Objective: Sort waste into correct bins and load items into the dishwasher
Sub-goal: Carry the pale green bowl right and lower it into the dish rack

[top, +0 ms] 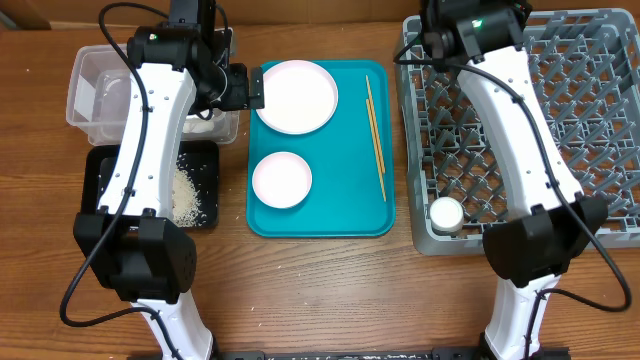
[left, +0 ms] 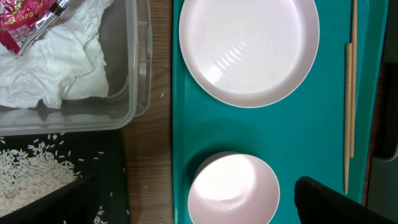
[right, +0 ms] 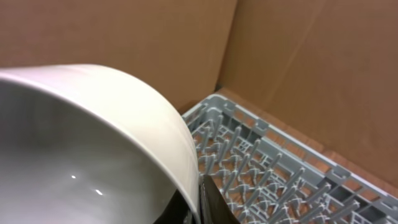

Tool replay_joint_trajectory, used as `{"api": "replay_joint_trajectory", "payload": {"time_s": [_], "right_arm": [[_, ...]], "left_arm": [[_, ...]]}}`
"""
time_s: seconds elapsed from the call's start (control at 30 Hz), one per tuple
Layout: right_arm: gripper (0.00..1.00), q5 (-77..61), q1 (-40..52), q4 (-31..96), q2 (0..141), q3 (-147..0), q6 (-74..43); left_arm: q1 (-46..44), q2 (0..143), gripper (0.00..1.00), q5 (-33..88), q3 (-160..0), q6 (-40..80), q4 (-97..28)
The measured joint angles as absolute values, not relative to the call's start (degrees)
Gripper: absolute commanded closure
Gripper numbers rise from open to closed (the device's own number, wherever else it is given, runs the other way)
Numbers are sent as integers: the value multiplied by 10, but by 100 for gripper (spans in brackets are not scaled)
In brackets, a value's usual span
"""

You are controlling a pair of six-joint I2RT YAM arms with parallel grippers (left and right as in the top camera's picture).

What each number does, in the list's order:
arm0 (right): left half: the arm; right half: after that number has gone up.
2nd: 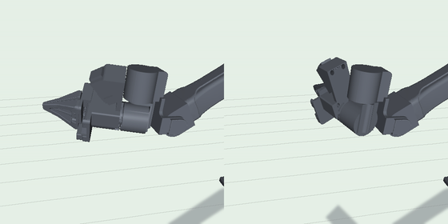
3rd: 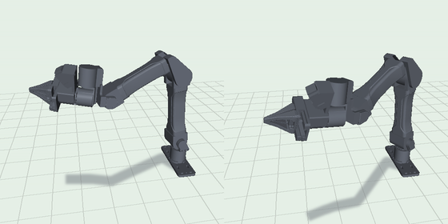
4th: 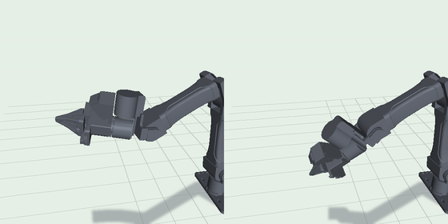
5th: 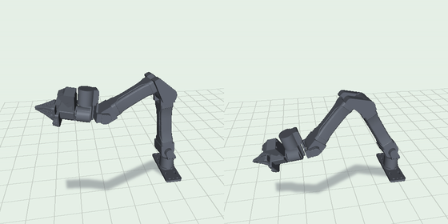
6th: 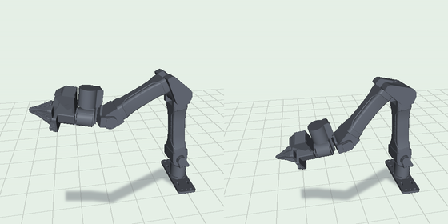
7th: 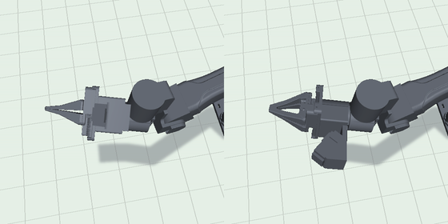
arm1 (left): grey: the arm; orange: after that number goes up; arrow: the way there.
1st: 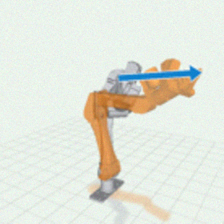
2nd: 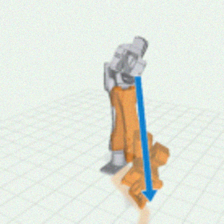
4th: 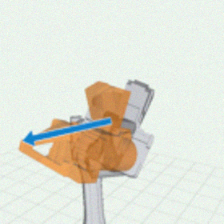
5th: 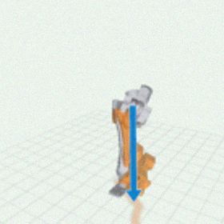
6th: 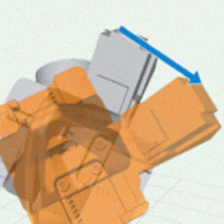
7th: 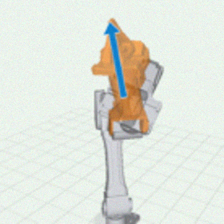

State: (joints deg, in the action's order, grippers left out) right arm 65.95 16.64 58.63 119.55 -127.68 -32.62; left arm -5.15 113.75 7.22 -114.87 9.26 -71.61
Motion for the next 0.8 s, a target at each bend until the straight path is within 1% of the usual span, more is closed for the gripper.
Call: {"api": "replay_joint_trajectory", "payload": {"time_s": [0.13, 0.27, 0.33, 0.43, 0.53, 0.8], "right_arm": [[96, 690, 150, 415, 1196, -1169, -270], [96, 698, 138, 235, 1198, -1064, -157], [96, 690, 135, 176, 1198, -1025, -104], [96, 675, 133, 146, 1198, -987, -55], [96, 652, 129, 145, 1198, -962, -28], [96, 613, 114, 142, 1198, -935, -19]], "left_arm": [[-51, 1138, 0, 72, -1149, 93, -716], [-51, 1138, 0, 72, -1149, 93, -716], [-51, 1138, 0, 72, -1149, 93, -716], [-51, 1138, 0, 72, -1149, 93, -716], [-51, 1138, 0, 72, -1149, 93, -716], [-51, 1138, 0, 72, -1149, 93, -716]]}}
